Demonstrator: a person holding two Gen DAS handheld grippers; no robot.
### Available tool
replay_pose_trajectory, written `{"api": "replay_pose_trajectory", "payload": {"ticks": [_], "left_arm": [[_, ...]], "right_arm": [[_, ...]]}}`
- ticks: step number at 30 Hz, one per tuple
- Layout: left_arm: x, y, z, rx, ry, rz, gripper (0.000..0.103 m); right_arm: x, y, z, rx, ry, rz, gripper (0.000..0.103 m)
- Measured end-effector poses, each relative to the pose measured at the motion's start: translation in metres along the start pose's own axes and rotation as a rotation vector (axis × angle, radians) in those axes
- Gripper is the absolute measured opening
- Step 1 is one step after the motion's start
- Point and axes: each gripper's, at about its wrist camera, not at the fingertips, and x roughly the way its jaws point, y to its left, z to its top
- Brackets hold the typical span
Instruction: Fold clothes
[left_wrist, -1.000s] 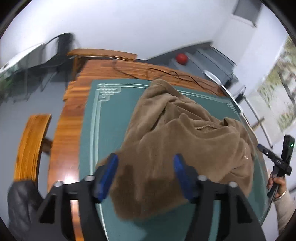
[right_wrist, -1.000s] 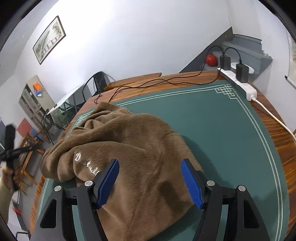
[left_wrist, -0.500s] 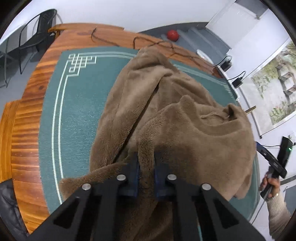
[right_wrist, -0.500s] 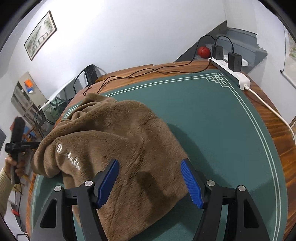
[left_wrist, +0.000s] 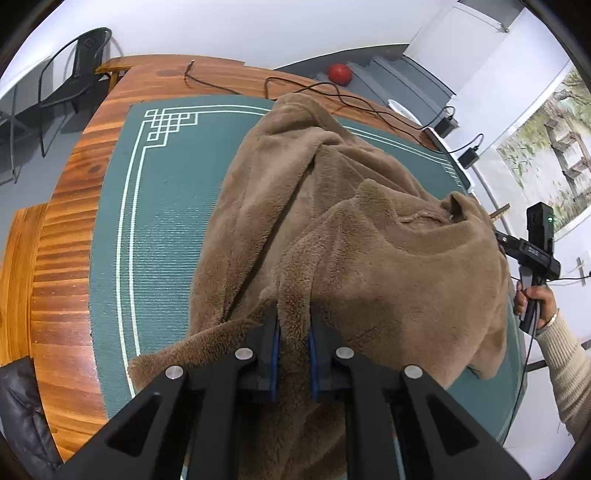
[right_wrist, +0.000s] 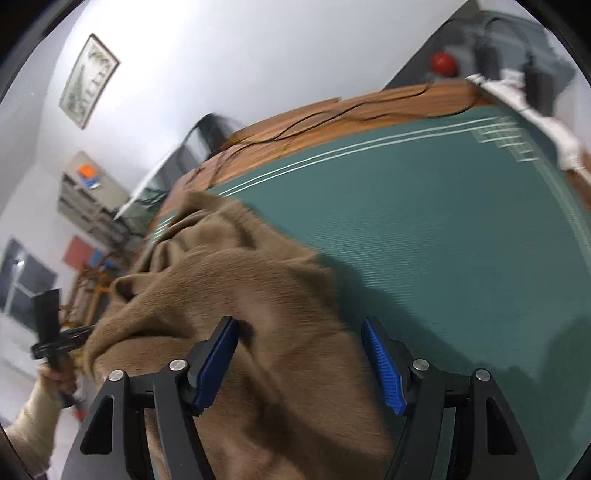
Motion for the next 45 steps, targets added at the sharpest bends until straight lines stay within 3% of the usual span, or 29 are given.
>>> {"api": "replay_pose_trajectory", "payload": {"ticks": [2, 6, 9, 10, 12, 16, 18, 20, 23, 25, 29, 33, 35, 38, 41, 43, 45], "left_arm": [[0.001, 0.007, 0.003, -0.023, -0.004, 0.006, 0.027], [0.003, 0.016, 0.01, -0.042, -0.011, 0.003, 0.031], [0.009, 0.013, 0.015, -0.01, 0.011, -0.004, 0.044], [0.013, 0.012, 0.017, 0.004, 0.029, -0.01, 0.053], [0.024, 0.01, 0.019, 0.019, 0.067, -0.005, 0.059], [0.034, 0.005, 0.019, 0.041, 0.117, -0.02, 0.057], [0.033, 0.0, 0.016, 0.062, 0.128, -0.023, 0.044], [0.029, -0.004, 0.012, 0.076, 0.128, -0.025, 0.03], [0.014, -0.009, 0.006, 0.082, 0.102, -0.027, 0.017], [0.005, -0.014, -0.003, 0.111, 0.099, -0.057, 0.017], [-0.004, -0.023, -0.021, 0.183, 0.118, -0.086, 0.017], [0.006, -0.022, -0.022, 0.173, 0.129, -0.08, 0.018], [0.011, -0.018, -0.018, 0.142, 0.132, -0.083, 0.023], [0.019, -0.008, -0.014, 0.096, 0.14, -0.091, 0.041], [0.025, 0.002, -0.012, 0.043, 0.143, -0.103, 0.044], [0.026, 0.005, -0.013, 0.002, 0.134, -0.11, 0.044], [0.023, 0.0, -0.015, 0.011, 0.118, -0.088, 0.04]], "right_arm": [[0.005, 0.011, -0.004, -0.014, 0.029, 0.109, 0.071], [0.003, 0.043, -0.025, -0.121, 0.091, 0.218, 0.071], [0.006, 0.042, -0.03, -0.129, 0.113, 0.201, 0.071], [0.007, 0.038, -0.031, -0.12, 0.115, 0.196, 0.071], [0.01, 0.024, -0.03, -0.061, 0.108, 0.184, 0.071], [0.019, 0.016, -0.034, -0.017, 0.112, 0.182, 0.071], [0.019, 0.022, -0.039, -0.033, 0.116, 0.17, 0.063], [0.014, 0.036, -0.045, -0.075, 0.112, 0.133, 0.043], [-0.007, 0.057, -0.056, -0.134, 0.066, 0.106, 0.036], [-0.025, 0.07, -0.064, -0.161, 0.037, 0.123, 0.036], [-0.036, 0.073, -0.078, -0.146, 0.066, 0.217, 0.037], [-0.027, 0.044, -0.076, 0.027, 0.064, 0.333, 0.045], [-0.022, 0.03, -0.075, 0.114, 0.062, 0.391, 0.055], [-0.008, 0.025, -0.07, 0.245, 0.055, 0.475, 0.057], [0.001, 0.015, -0.069, 0.366, 0.039, 0.532, 0.057], [0.001, 0.012, -0.072, 0.401, 0.032, 0.486, 0.057], [-0.006, 0.016, -0.073, 0.382, 0.045, 0.421, 0.045]]}}
